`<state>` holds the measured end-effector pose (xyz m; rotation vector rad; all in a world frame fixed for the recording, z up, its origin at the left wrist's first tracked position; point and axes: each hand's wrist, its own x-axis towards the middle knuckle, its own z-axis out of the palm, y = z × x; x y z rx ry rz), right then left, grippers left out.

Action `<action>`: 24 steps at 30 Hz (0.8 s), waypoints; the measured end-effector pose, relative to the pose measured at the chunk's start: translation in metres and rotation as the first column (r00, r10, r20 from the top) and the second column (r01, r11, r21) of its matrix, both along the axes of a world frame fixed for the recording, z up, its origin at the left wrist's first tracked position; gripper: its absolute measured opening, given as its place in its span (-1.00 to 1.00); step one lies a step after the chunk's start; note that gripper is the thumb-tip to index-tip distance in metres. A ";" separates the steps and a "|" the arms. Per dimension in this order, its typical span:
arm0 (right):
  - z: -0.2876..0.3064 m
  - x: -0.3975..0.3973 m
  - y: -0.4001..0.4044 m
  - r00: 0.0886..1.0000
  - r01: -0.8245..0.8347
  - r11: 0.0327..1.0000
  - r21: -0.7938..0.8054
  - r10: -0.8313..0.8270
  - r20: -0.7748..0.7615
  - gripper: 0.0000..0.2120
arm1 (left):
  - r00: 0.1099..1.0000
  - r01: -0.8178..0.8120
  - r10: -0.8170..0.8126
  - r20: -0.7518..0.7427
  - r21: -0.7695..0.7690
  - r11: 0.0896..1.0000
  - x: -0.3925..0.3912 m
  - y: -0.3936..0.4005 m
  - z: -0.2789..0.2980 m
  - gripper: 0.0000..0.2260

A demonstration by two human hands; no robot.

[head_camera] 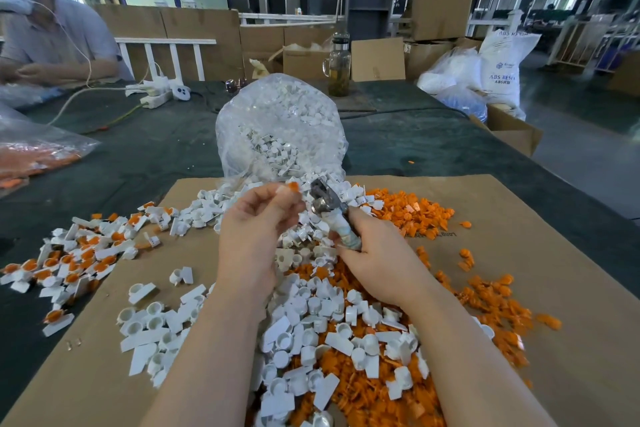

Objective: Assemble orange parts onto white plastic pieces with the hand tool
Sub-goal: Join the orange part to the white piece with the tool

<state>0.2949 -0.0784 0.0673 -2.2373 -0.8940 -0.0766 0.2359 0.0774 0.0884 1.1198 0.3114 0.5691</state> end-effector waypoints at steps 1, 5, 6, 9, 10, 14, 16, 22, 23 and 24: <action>0.000 0.000 0.000 1.000 0.008 1.000 0.011 -0.008 0.013 -0.94 | 0.999 -0.037 0.034 -0.020 -0.141 0.989 0.000 0.006 0.000 -0.92; 0.002 0.000 -0.003 0.998 0.035 0.999 0.039 -0.037 0.058 -0.95 | 0.971 -0.234 0.210 -0.114 -0.627 0.743 -0.006 0.035 -0.003 -0.83; 0.002 0.000 -0.003 0.997 0.039 0.999 0.033 -0.041 0.067 -0.95 | 0.960 -0.264 0.251 -0.120 -0.683 0.681 -0.007 0.042 -0.004 -0.82; 0.001 0.001 -0.003 0.994 0.043 0.999 -0.012 -0.041 0.104 -0.91 | 0.935 -0.274 0.345 -0.079 -0.778 0.565 -0.010 0.057 -0.006 -0.74; 0.000 0.001 -0.002 0.993 0.045 0.999 -0.027 -0.041 0.112 -0.89 | 0.929 -0.266 0.366 -0.058 -0.793 0.548 -0.011 0.059 -0.005 -0.72; 0.000 0.001 -0.002 0.991 0.061 0.997 -0.048 -0.055 0.121 -0.86 | 0.916 -0.261 0.400 -0.031 -0.804 0.534 -0.012 0.060 -0.005 -0.76; -0.001 0.001 -0.002 0.990 0.074 0.996 -0.043 -0.068 0.126 -0.81 | 0.922 -0.249 0.386 -0.024 -0.801 0.544 -0.013 0.060 -0.006 -0.85; 0.002 0.000 -0.002 0.985 0.111 0.994 -0.014 -0.108 0.132 -0.88 | 0.995 -0.084 0.050 -0.089 -0.428 0.900 -0.011 0.042 -0.001 -0.63; 0.003 0.000 -0.003 0.984 0.114 0.993 -0.007 -0.112 0.142 -0.89 | 0.993 0.014 -0.045 -0.106 -0.275 0.961 -0.010 0.036 0.001 -0.59; 0.004 -0.001 -0.003 0.982 0.115 0.993 0.000 -0.113 0.152 -0.88 | 0.982 0.121 -0.138 -0.127 -0.132 0.984 -0.009 0.031 0.003 -0.55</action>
